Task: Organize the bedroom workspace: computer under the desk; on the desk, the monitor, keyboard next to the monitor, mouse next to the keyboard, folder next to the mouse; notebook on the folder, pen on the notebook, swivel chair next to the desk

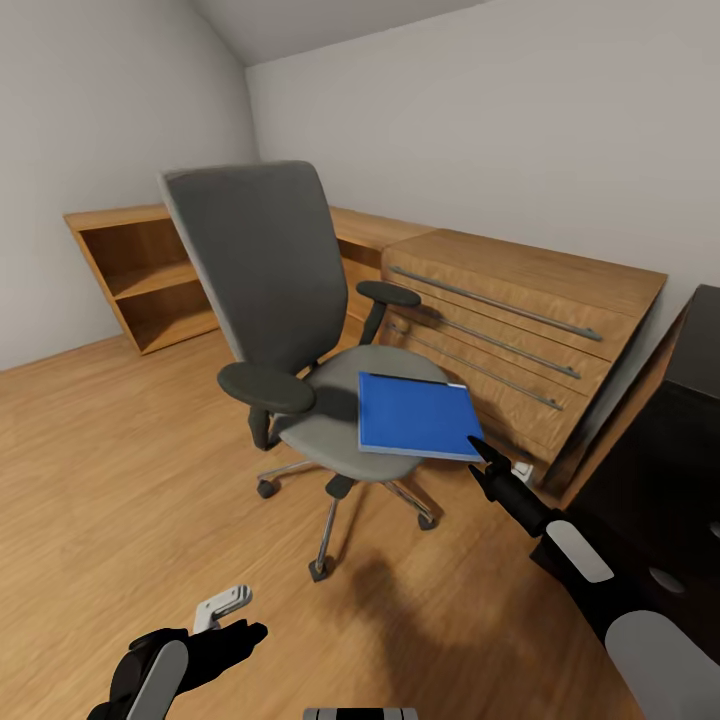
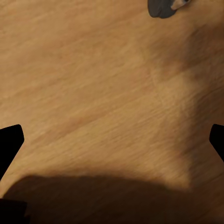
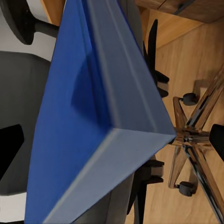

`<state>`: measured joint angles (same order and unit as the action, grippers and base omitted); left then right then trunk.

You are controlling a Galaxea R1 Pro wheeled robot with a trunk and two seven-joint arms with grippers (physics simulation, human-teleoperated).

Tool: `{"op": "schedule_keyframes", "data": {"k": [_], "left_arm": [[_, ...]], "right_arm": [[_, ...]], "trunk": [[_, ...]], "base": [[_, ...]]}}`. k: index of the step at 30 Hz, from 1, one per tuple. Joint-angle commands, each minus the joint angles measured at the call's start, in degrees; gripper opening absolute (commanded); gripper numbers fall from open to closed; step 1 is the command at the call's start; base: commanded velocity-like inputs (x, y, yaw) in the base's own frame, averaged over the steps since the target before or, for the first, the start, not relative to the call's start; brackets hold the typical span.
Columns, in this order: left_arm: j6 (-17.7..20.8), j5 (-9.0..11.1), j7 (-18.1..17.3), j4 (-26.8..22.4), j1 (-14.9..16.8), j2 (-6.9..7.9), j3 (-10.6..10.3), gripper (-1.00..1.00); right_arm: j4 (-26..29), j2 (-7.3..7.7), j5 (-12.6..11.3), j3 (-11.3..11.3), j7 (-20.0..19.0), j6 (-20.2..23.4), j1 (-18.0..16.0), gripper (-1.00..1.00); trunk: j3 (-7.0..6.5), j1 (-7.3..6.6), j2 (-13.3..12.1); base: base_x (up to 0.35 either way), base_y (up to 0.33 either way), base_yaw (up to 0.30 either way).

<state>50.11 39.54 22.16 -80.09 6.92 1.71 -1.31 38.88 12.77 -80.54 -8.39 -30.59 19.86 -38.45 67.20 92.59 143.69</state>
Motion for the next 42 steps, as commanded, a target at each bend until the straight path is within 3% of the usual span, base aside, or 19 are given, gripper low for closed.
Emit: {"op": "schedule_keyframes", "data": {"k": [1,18,19,24,30,42], "left_arm": [[0.1,0.6,0.6,-0.1,0.0,0.05,-0.1,1.00],[0.1,0.6,0.7,0.1,0.0,0.05,-0.1,1.00],[0.1,0.6,0.7,0.1,0.0,0.05,-0.1,1.00],[0.1,0.7,0.8,0.2,0.0,0.05,-0.1,1.00],[0.1,0.7,0.8,0.2,0.0,0.05,-0.1,1.00],[0.1,0.7,0.9,0.4,0.0,0.05,-0.2,1.00]], "right_arm": [[0.0,0.06,-0.6,-0.2,-0.1,0.2,0.0,1.00],[-0.2,0.06,-0.5,-0.2,0.1,0.2,0.0,1.00],[-0.2,0.06,-0.5,-0.3,0.1,0.2,0.0,-1.00],[-0.2,-0.01,1.8,-0.3,0.2,0.2,0.0,-1.00],[-0.2,0.06,2.2,-0.2,0.2,0.2,0.0,-1.00],[-0.2,0.06,2.2,-0.2,0.2,0.1,0.0,-1.00]], "trunk": [[0.05,-0.01,0.0],[0.05,-0.01,0.0],[0.05,-0.01,0.0],[0.05,-0.01,0.0],[0.05,-0.01,0.0],[-2.61,-0.32,-0.1]], "base": [[0.068,0.022,0.000],[0.045,0.011,0.000],[0.000,0.000,0.000],[0.000,0.000,0.000],[0.000,0.000,0.000],[0.000,0.000,0.000]]}}
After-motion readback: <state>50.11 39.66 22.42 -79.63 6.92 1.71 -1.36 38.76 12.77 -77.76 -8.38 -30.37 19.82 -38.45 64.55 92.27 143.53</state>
